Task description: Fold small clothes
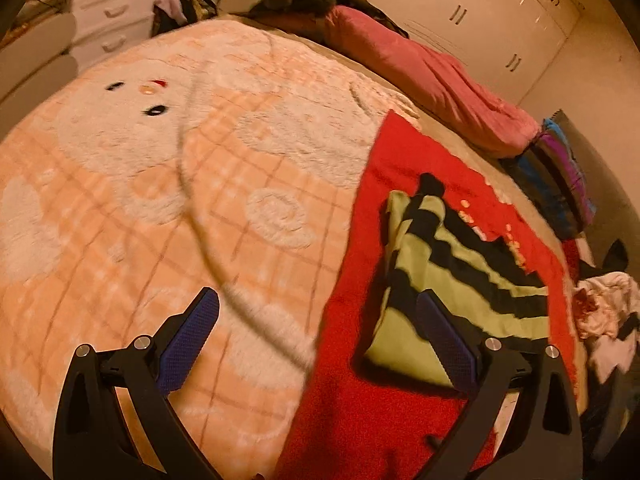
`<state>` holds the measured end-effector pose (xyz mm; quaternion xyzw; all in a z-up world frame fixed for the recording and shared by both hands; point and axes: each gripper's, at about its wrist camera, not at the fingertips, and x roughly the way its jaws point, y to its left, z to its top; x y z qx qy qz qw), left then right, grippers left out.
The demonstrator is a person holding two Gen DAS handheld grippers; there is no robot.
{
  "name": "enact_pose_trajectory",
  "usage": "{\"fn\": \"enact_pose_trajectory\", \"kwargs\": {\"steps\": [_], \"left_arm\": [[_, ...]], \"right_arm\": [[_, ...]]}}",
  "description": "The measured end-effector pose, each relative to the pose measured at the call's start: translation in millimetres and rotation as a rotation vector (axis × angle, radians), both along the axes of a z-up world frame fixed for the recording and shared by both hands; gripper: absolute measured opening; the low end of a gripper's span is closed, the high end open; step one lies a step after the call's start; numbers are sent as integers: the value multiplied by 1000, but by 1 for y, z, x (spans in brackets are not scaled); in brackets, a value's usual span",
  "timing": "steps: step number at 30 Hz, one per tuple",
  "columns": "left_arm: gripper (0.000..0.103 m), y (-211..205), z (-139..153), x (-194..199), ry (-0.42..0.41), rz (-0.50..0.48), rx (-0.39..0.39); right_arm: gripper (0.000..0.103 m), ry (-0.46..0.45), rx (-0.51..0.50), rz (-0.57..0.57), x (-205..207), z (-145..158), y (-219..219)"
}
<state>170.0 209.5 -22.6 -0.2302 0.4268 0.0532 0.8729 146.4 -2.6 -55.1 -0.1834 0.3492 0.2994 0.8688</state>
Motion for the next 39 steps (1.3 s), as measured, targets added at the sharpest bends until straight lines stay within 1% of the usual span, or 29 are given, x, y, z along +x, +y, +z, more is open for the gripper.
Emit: {"fn": "enact_pose_trajectory", "kwargs": {"steps": [1,5,10,11,12,13,14,15,16,17,18,19,21,23,27,31,32,34,35,36,37,38,39], "left_arm": [[99,1,-1,8,0,-13,-13],[99,-2,-9,34,42,-48,-8],[99,-16,-17,57,74,-88,6],[99,-19,-19,61,77,-96,9],[99,-24,-21,66,80,-109,16],[99,-27,-23,70,86,-115,23],[99,-30,-26,74,97,-124,28],[99,-33,-27,77,105,-130,30],[99,-37,-30,82,110,-141,30],[99,-39,-31,84,111,-148,31],[99,-43,-31,89,112,-154,29],[99,-44,-32,91,112,-154,24],[99,-47,-33,98,115,-156,-19],[99,-53,-38,108,128,-178,-83],[99,-72,-58,127,179,-235,-199],[99,-82,-72,133,234,-223,-219],[99,-83,-73,133,234,-222,-237],[97,-83,-76,131,217,-221,-298],[94,-83,-77,130,211,-216,-327],[85,-84,-79,129,206,-213,-361],[59,-86,-79,129,206,-212,-372],[50,-89,-79,128,205,-208,-373],[46,-93,-77,127,194,-208,-371]], "right_arm": [[94,-2,-4,5,2,-2,5],[94,-14,-39,33,8,-19,21],[94,-23,-57,3,22,-34,28],[81,-12,-59,6,25,-36,29],[61,-4,-60,5,28,-39,28],[51,-5,-69,-15,34,-40,26],[39,-2,-65,-27,37,-40,23],[25,18,-31,-36,41,-38,16],[19,31,-6,-44,44,-36,11],[7,47,21,-52,47,-33,4],[4,60,39,-50,48,-31,0],[3,84,66,-36,49,-29,-5],[2,98,115,-11,47,-25,-13],[2,94,144,12,43,-23,-18],[2,107,187,13,41,-20,-25],[2,141,239,13,44,-18,-35],[2,150,255,8,45,-17,-39],[2,164,284,-1,48,-16,-47],[2,174,301,-7,49,-15,-51],[2,180,312,-12,50,-15,-53],[2,184,324,-18,50,-14,-55],[2,188,338,-23,51,-12,-58],[2,188,345,-26,52,-10,-59]]}}
